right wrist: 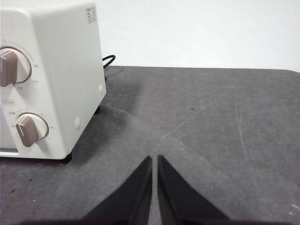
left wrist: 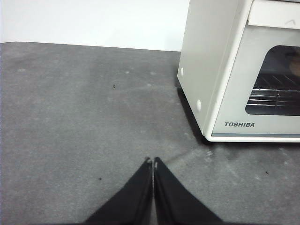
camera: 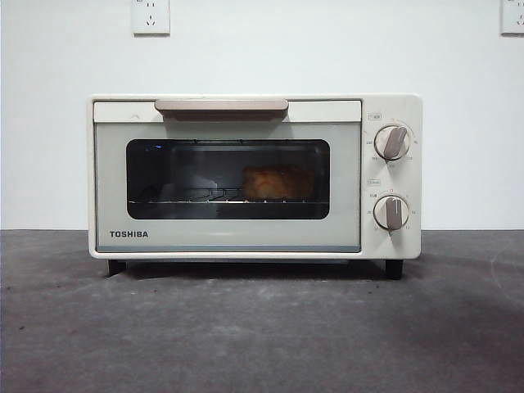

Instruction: The left arm flap open the oven, the right arm pick bread and place it into oven, the left arm flap close the oven

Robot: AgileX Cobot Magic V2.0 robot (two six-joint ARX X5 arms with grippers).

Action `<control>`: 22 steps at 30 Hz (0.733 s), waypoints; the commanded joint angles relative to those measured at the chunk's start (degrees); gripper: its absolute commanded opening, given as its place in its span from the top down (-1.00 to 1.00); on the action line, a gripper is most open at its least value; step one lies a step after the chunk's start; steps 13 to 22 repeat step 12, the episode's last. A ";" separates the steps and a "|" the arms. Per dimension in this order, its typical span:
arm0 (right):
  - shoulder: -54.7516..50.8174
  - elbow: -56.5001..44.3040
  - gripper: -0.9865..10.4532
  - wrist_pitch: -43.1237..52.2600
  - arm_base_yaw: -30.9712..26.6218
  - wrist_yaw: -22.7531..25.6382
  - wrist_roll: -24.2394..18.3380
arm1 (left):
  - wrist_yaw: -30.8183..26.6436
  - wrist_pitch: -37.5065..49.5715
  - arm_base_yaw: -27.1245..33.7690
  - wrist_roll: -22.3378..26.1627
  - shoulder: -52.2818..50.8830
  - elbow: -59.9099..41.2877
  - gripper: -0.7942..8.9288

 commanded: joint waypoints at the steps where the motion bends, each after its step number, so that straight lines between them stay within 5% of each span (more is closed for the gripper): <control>1: -0.15 -0.35 0.80 0.63 0.02 0.00 -0.28 | -0.02 -0.42 -0.02 -0.13 -0.07 -1.16 0.82; 22: -0.15 -0.35 0.80 -1.64 0.02 0.00 -0.28 | -0.02 -0.39 -0.02 -0.13 -0.07 -1.16 0.82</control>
